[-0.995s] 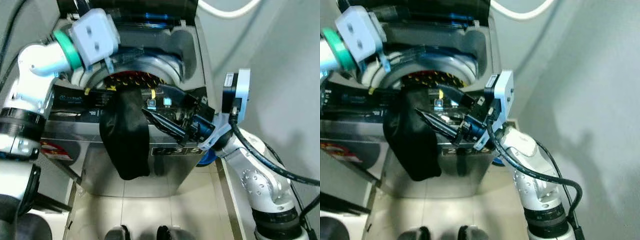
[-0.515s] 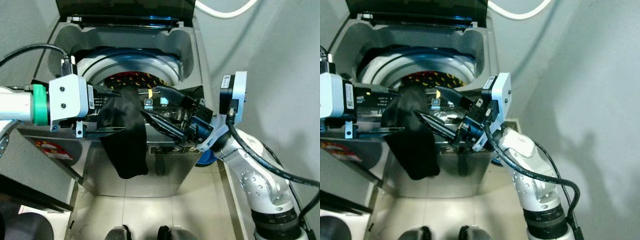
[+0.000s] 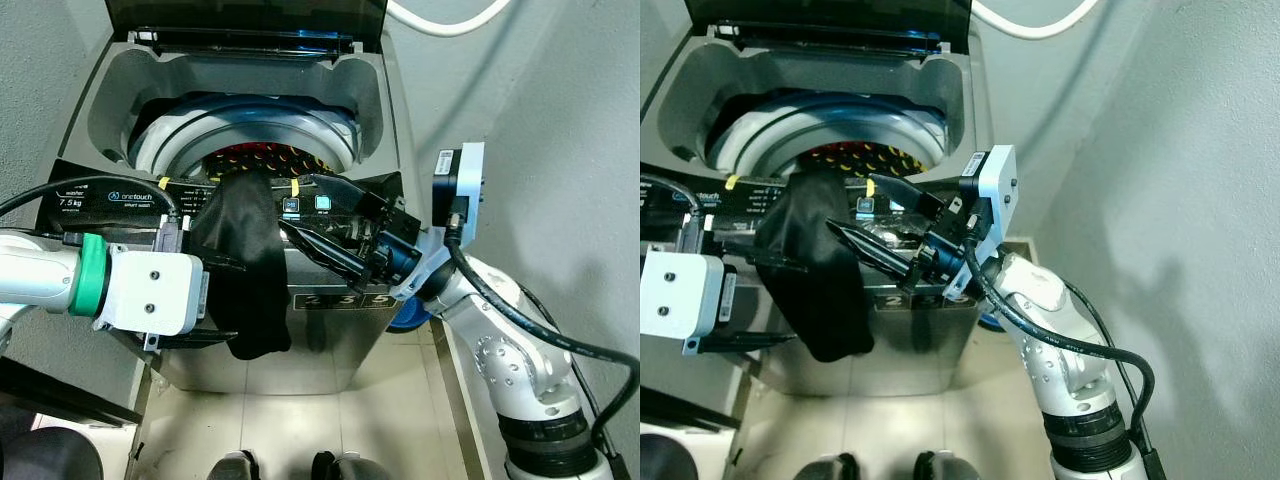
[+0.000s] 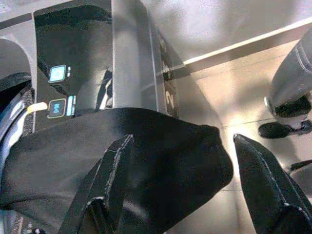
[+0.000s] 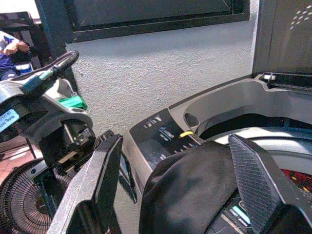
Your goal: Clothes washing
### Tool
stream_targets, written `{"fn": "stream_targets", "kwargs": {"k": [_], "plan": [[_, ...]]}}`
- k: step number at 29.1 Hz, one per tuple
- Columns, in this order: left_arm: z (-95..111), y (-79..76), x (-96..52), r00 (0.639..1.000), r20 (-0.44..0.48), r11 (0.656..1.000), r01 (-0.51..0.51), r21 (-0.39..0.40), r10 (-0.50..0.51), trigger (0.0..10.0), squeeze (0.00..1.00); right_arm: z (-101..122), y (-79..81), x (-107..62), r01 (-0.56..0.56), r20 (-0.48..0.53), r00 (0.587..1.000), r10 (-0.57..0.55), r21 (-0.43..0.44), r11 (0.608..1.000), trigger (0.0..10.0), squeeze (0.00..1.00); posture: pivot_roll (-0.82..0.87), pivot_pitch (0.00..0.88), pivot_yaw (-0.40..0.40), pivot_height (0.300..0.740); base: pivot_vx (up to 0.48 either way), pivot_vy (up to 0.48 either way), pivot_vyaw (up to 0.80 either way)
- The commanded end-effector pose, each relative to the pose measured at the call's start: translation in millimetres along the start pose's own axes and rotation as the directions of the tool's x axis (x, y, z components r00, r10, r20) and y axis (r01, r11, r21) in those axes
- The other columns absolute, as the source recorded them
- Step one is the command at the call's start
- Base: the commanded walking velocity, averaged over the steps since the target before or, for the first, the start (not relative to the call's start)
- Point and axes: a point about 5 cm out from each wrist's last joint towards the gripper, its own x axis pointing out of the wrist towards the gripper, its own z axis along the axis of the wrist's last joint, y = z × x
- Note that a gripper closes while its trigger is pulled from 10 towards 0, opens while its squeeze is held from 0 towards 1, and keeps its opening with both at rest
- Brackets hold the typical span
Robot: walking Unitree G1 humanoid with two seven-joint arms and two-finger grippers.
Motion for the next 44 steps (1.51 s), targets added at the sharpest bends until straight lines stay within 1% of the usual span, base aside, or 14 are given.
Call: {"fn": "stream_targets", "kwargs": {"k": [1,10,11,12,21,23,25,28,32,34,37,38,40,44], "plan": [[3,-1.6,1.5,1.0,-0.015,1.0,0.011,0.014,-0.01,10.0,1.0,1,0.7,1.2,-0.012,0.0,1.0,0.012,-0.013,1.0,10.0,0.0,0.1,0.132,-0.005,0.74,0.0,0.0,0.0],[-3,0.6,4.4,0.999,-0.043,1.0,-0.024,0.017,0.024,10.0,1.0,1,-0.2,0.6,-0.008,-0.001,1.0,0.008,-0.015,1.0,10.0,0.0,0.11,0.138,-0.004,0.74,0.0,0.0,0.0],[-5,0.5,5.0,0.998,-0.052,0.999,-0.029,0.022,0.03,10.0,0.35,1,-0.3,0.5,-0.007,0.0,1.0,0.007,-0.015,1.0,10.0,0.0,0.11,0.138,-0.004,0.74,0.0,0.0,0.0],[-6,0.1,5.4,0.998,-0.058,0.999,-0.031,0.02,0.032,10.0,0.0,0,-0.3,0.5,-0.007,0.0,1.0,0.007,-0.014,1.0,10.0,0.0,0.11,0.139,-0.004,0.74,0.0,0.0,0.0],[-17,-3.0,6.3,0.993,-0.113,0.999,-0.035,0.016,0.036,10.0,0.0,0,0.1,0.9,-0.007,0.002,1.0,0.007,-0.012,1.0,10.0,0.0,0.11,0.143,-0.003,0.74,0.0,0.0,0.0],[-22,-2.7,3.6,0.984,-0.176,0.998,-0.032,0.046,0.04,10.0,0.0,0,0.1,0.5,-0.006,0.002,1.0,0.006,-0.013,1.0,10.0,0.0,0.11,0.144,-0.001,0.74,0.0,0.0,0.0],[-31,0.5,-3.4,0.952,-0.298,0.993,-0.041,0.11,0.072,10.0,0.0,0,0.3,-0.1,-0.003,0.001,1.0,0.003,-0.012,1.0,10.0,0.0,0.11,0.147,-0.001,0.74,0.0,0.0,0.0],[-35,2.7,-7.3,0.93,-0.353,0.989,-0.052,0.14,0.099,10.0,0.0,0,0.4,-0.1,-0.002,0.001,1.0,0.002,-0.01,1.0,10.0,0.0,0.11,0.148,-0.002,0.74,0.0,0.0,0.0],[-36,3.8,-8.4,0.921,-0.372,0.984,-0.054,0.17,0.114,10.0,0.0,0,0.4,0.0,-0.003,0.002,1.0,0.003,-0.01,1.0,10.0,0.0,0.11,0.148,-0.003,0.74,0.0,0.0,0.0],[-38,14.2,-9.4,0.897,-0.391,0.958,-0.105,0.266,0.207,10.0,0.0,-1,0.3,0.9,-0.006,0.003,1.0,0.006,-0.009,1.0,10.0,0.0,0.12,0.147,-0.006,0.74,0.0,0.0,0.0],[-38,18.8,-9.4,0.89,-0.385,0.947,-0.134,0.291,0.244,10.0,0.0,-1,0.2,1.2,-0.008,0.004,1.0,0.008,-0.009,1.0,10.0,0.0,0.12,0.147,-0.006,0.74,0.0,0.0,0.0],[-39,21.7,-8.5,0.891,-0.363,0.95,-0.192,0.245,0.274,10.0,0.0,-1,0.2,1.6,-0.008,0.005,1.0,0.008,-0.009,1.0,10.0,0.0,0.12,0.145,-0.003,0.74,0.0,0.0,0.0],[-39,21.7,-8.5,0.891,-0.363,0.95,-0.192,0.245,0.274,10.0,0.0,-1,0.2,1.6,-0.008,0.005,1.0,0.008,-0.009,1.0,10.0,0.0,0.12,0.145,-0.003,0.74,0.0,0.0,0.0],[-44,21.9,-2.9,0.901,-0.304,0.95,-0.305,0.064,0.31,10.0,0.0,-1,1.0,2.8,-0.009,0.008,1.0,0.009,-0.009,1.0,10.0,0.0,0.12,0.145,-0.002,0.74,0.0,0.0,0.0]]}}
